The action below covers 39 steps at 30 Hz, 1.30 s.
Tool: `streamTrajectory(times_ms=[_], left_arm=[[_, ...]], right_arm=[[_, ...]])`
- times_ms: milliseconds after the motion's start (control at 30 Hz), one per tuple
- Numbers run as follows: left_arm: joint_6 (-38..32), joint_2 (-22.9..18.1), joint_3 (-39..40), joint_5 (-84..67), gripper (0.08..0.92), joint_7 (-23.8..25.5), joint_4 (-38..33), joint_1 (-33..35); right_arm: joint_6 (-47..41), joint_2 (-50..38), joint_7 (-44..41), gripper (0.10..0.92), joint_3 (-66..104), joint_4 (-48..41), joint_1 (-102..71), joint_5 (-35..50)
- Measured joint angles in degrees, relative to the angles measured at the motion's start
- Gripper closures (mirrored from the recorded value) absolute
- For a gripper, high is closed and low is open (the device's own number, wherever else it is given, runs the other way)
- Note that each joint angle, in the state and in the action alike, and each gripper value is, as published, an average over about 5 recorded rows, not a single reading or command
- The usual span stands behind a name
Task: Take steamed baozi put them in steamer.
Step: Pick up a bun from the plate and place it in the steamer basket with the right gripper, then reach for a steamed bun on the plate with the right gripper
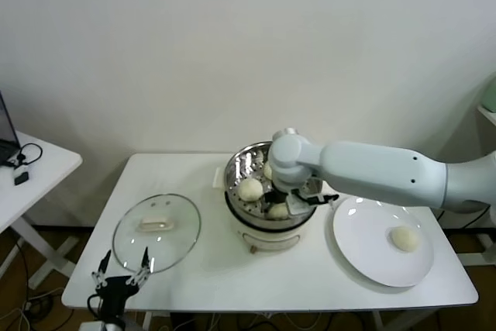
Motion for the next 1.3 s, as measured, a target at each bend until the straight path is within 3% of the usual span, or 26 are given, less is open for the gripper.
streamTrajectory(times_ms=[100, 567, 1033, 1300], left_arm=[[0.0, 0.0, 0.0, 0.0, 0.177, 0.0, 0.0, 0.0], [0.2, 0.3, 0.1, -0.2, 0.177, 0.0, -0.2, -0.2], [1.1, 1.5, 0.8, -0.5, 0.177, -0.2, -1.3, -1.6], [1.4, 1.9, 1.3, -0.6, 0.177, -0.2, -1.2, -2.5]], right_arm=[[0.2, 0.1, 0.0, 0.207, 0.2, -0.1, 0.1, 0.0], [-1.3, -1.4, -0.7, 0.203, 2.6, -1.7, 3.8, 5.4], [-17.5, -14.6, 0.3, 0.203, -5.1, -8.9, 15.4, 32.7], [-24.1, -25.9, 1.2, 0.203, -5.6, -12.8, 12.1, 39.5]])
